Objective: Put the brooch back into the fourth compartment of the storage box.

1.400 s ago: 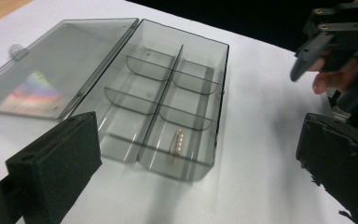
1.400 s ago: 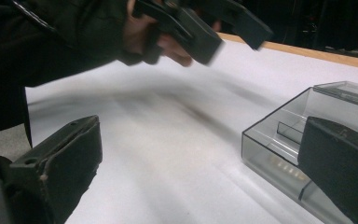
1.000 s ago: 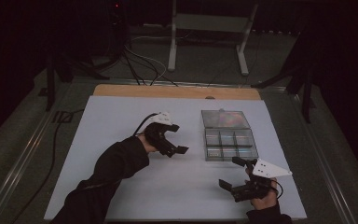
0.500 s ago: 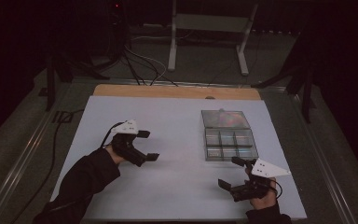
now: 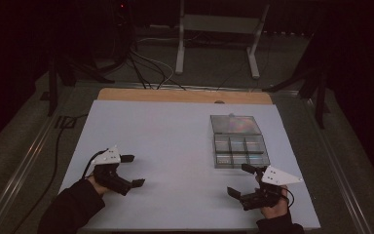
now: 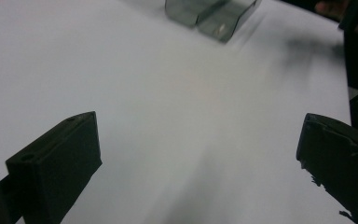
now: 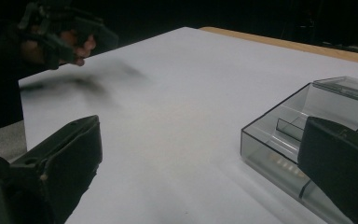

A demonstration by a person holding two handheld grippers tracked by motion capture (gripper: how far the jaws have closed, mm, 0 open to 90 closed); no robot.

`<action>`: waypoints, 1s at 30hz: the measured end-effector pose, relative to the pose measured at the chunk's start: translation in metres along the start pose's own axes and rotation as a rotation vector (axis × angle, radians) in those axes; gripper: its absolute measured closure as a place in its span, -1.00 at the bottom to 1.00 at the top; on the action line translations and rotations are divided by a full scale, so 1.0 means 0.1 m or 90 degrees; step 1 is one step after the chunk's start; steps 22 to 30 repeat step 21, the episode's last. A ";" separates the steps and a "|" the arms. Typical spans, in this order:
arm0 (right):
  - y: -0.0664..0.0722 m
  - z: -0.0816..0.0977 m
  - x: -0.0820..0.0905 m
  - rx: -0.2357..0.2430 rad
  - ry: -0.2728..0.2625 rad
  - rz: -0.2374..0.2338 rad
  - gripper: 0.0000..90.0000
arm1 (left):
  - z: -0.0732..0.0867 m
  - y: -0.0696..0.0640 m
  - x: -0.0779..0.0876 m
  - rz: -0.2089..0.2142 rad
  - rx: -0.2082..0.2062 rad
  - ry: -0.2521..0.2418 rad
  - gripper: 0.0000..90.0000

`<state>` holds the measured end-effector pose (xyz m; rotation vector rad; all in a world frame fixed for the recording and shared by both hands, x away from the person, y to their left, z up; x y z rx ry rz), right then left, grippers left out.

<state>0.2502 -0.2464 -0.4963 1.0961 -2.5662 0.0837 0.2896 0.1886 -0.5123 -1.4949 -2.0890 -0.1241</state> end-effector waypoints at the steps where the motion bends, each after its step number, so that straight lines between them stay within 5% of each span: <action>1: 0.00 0.00 0.00 0.000 0.000 0.000 -1.00 | 0.04 -0.01 0.02 -0.002 0.003 -0.001 -0.97; 14: 0.01 0.01 -0.02 0.003 0.008 -0.003 -1.00 | 0.41 -0.09 0.24 -0.048 0.039 -0.030 -0.97; 30: 0.00 0.01 -0.02 0.003 0.007 -0.004 -1.00 | 0.41 -0.07 0.27 -0.050 0.046 -0.043 -0.97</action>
Point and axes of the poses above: each handheld gripper's, and its own axes: x roughly backward along the jaws, z roughly out of its underside, y roughly to its left, the point moved 3 cm from there along -x, roughly forward along the jaws, and after that the axes turned 8 degrees about z, right-handed, at the moved point
